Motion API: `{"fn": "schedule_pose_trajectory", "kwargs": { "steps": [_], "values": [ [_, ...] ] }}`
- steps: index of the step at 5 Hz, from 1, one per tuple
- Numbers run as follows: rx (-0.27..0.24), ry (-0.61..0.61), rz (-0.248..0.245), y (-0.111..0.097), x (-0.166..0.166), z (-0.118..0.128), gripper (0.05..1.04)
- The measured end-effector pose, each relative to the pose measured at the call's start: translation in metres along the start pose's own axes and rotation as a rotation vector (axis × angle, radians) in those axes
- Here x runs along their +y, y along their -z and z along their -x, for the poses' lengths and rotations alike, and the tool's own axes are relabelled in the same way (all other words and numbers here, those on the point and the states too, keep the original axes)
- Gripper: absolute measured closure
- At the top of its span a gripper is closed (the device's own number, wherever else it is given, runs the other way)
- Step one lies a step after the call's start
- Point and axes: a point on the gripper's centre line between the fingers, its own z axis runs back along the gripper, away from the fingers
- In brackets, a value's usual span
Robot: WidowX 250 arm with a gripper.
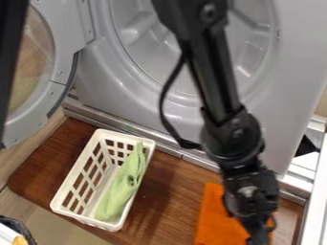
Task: Move the orange cloth near the white basket
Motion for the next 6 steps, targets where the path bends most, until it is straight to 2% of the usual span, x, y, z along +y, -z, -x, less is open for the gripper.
{"fn": "schedule_pose_trajectory", "kwargs": {
  "steps": [2, 3, 5, 6],
  "values": [
    [0.056, -0.189, -0.055, -0.011, 0.023, 0.047, 0.085],
    [0.062, -0.325, -0.07, -0.013, 0.03, 0.07, 0.085],
    [0.085, -0.374, -0.102, -0.017, 0.047, 0.087, 0.085],
    [0.12, -0.435, -0.137, -0.025, 0.064, 0.103, 0.085]
  ]
}}
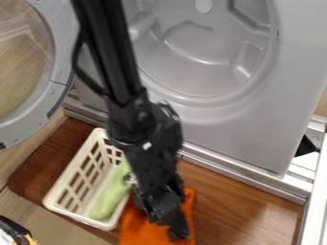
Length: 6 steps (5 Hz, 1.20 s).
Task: Move the orange cloth near the white basket
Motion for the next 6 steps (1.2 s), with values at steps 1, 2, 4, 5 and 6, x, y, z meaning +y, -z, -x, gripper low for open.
{"fn": "schedule_pose_trajectory", "kwargs": {
  "steps": [1, 2, 4, 5, 6],
  "values": [
    [-0.012, -0.043, -0.019, -0.005, 0.013, -0.002, 0.085],
    [-0.009, -0.052, -0.018, -0.005, 0.015, -0.002, 0.085],
    [-0.095, -0.006, 0.003, -0.032, 0.009, -0.03, 0.085],
    [-0.151, 0.006, 0.03, -0.05, -0.002, -0.044, 0.085],
    [-0.173, 0.002, 0.047, -0.068, -0.013, -0.053, 0.085]
  ]
}}
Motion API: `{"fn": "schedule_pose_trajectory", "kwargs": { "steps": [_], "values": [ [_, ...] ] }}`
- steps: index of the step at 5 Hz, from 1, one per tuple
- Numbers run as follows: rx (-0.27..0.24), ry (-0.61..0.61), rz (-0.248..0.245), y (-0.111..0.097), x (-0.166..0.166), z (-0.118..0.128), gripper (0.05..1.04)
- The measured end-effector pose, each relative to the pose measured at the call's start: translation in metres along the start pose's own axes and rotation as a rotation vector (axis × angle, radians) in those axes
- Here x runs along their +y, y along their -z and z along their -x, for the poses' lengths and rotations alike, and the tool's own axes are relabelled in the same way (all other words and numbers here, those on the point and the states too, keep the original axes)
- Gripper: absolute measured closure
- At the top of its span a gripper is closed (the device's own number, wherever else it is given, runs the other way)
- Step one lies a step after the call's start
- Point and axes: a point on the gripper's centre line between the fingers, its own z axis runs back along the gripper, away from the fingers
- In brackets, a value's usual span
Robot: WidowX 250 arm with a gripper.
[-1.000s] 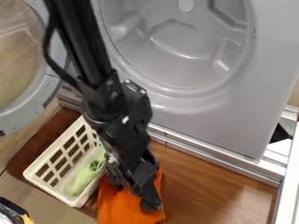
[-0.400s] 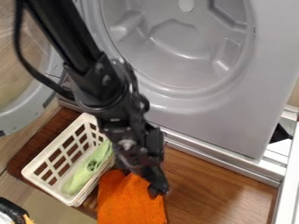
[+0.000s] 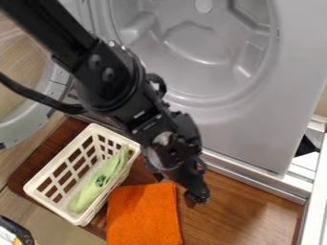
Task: Move the orange cloth near the white basket
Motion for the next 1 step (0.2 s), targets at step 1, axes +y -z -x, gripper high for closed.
{"fn": "schedule_pose_trajectory", "kwargs": {
  "steps": [1],
  "values": [
    [0.01, 0.059, -0.054, -0.0216, -0.0109, -0.0138, 0.085]
  ]
}}
